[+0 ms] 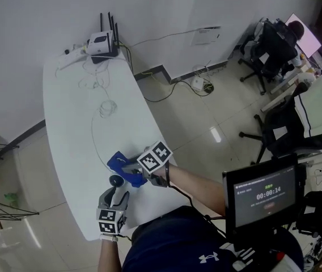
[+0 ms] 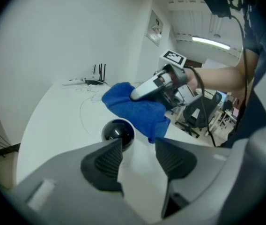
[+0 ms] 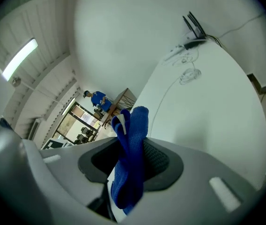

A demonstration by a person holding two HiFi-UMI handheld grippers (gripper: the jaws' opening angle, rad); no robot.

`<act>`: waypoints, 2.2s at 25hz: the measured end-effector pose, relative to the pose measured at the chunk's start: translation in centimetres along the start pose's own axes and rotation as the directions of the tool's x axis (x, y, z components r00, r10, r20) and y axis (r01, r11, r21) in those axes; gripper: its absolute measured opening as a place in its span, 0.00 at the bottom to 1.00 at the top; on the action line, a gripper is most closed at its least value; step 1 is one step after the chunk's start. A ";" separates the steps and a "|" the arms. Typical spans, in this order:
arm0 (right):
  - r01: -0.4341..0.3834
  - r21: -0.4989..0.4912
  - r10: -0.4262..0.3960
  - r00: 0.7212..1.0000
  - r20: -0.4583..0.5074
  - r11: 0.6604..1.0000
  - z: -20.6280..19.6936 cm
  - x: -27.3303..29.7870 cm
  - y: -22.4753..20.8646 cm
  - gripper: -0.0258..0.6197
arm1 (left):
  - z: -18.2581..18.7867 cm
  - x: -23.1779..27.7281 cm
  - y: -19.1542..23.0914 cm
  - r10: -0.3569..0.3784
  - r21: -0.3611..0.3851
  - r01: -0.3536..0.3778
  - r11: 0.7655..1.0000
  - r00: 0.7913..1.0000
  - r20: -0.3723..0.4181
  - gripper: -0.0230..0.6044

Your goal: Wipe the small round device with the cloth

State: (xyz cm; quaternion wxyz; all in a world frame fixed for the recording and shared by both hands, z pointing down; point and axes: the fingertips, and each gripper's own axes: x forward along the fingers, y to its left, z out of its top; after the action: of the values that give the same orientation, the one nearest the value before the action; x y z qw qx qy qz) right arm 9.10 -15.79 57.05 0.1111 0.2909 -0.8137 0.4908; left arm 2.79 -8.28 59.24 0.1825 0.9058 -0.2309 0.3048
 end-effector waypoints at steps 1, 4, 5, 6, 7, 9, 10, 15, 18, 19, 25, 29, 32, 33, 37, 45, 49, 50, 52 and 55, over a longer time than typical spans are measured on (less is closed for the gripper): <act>0.001 0.031 0.000 1.000 -0.016 1.000 -0.3 0.1 -1.0 0.26 | 0.1 0.0 0.0 -0.005 -0.003 0.005 1.000 1.000 0.001 0.39; 0.028 0.072 -0.023 0.997 -0.075 0.997 -1.5 1.6 -3.7 0.26 | 0.1 -0.2 0.8 -0.009 -0.021 0.009 1.000 1.000 0.004 0.38; 0.037 0.076 -0.029 0.994 -0.101 0.996 -2.1 2.4 -4.4 0.26 | 0.0 -0.4 1.2 -0.005 -0.029 0.005 1.000 1.000 0.006 0.38; 0.047 0.076 -0.037 0.991 -0.128 0.996 -2.9 3.2 -5.0 0.26 | -0.1 -0.5 1.4 -0.001 -0.036 0.002 0.999 1.000 0.009 0.38; 0.061 0.072 -0.049 0.987 -0.153 0.996 -3.6 3.9 -5.5 0.26 | -0.2 -0.5 1.6 0.001 -0.042 -0.001 0.999 1.000 0.011 0.37; 0.096 0.058 -0.084 0.980 -0.181 0.994 -4.7 4.8 -6.5 0.26 | -0.3 -0.4 1.6 0.002 -0.051 -0.002 0.999 1.000 0.011 0.37; 0.112 0.057 -0.100 0.978 -0.184 0.992 -4.9 5.1 -6.9 0.26 | -0.3 -0.4 1.5 -0.001 -0.056 0.001 0.998 1.000 0.009 0.37; 0.175 0.056 -0.165 0.974 -0.157 0.983 -4.9 5.0 -7.2 0.26 | -0.2 -0.4 1.1 -0.022 -0.075 0.022 0.997 1.000 0.004 0.37; 0.185 0.036 -0.180 0.978 -0.101 0.982 -4.0 3.9 -6.3 0.26 | -0.1 -0.5 1.2 -0.024 -0.085 0.024 0.996 1.000 0.007 0.37; 0.184 0.016 -0.183 0.980 -0.081 0.983 -3.5 3.4 -5.8 0.26 | -0.1 -0.5 1.2 -0.024 -0.083 0.025 0.996 1.000 0.005 0.37; 0.154 -0.218 -0.159 0.987 -0.005 0.964 -1.9 -1.6 0.0 0.26 | -0.4 0.0 -0.4 0.020 0.009 -0.020 1.000 1.000 0.003 0.37; 0.144 -0.371 -0.143 0.989 0.031 0.917 -0.2 -5.5 3.4 0.26 | 3.4 2.0 -1.6 -0.001 0.105 -0.005 0.994 0.998 0.059 0.37; 0.106 -0.472 -0.134 0.991 -0.026 0.875 -0.1 -4.9 5.2 0.26 | 2.8 1.8 -1.5 0.023 0.068 -0.025 0.997 0.999 0.035 0.37; 0.068 -0.498 -0.117 0.991 -0.068 0.864 -0.6 -4.1 6.0 0.26 | 2.6 1.3 -1.7 0.033 0.053 -0.035 0.998 0.999 0.028 0.37; -0.009 -0.534 -0.104 0.978 -0.182 0.845 -1.2 -1.3 6.5 0.26 | 2.0 0.8 -1.6 0.029 0.034 -0.030 0.999 1.000 0.010 0.37; 0.008 -0.508 -0.131 0.969 -0.208 0.862 2.6 0.7 4.8 0.26 | 2.2 0.1 -1.0 0.017 0.011 -0.017 1.000 1.000 0.014 0.37; -0.021 -0.460 -0.110 0.960 -0.257 0.887 3.9 1.7 3.1 0.26 | 1.9 -0.1 -0.4 0.018 -0.025 -0.018 1.000 1.000 0.013 0.37; -0.036 -0.441 -0.096 0.957 -0.273 0.897 3.9 2.1 2.8 0.26 | 1.8 -0.2 -0.3 0.017 -0.034 -0.016 0.999 1.000 0.016 0.37; -0.059 -0.403 -0.075 0.948 -0.308 0.913 3.5 2.8 1.8 0.26 | 1.8 -0.3 -0.3 0.013 -0.051 -0.012 0.999 1.000 0.023 0.37; -0.064 -0.370 -0.077 0.932 -0.355 0.927 2.0 3.7 -0.2 0.26 | 1.7 -0.3 -0.5 0.005 -0.072 -0.003 0.997 1.000 0.031 0.37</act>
State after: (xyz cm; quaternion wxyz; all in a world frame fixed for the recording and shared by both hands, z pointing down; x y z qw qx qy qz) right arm 6.49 -18.98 57.94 0.3147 0.1711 -0.8568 0.3710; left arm 3.59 -8.61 57.65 0.2107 0.9027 -0.2465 0.2827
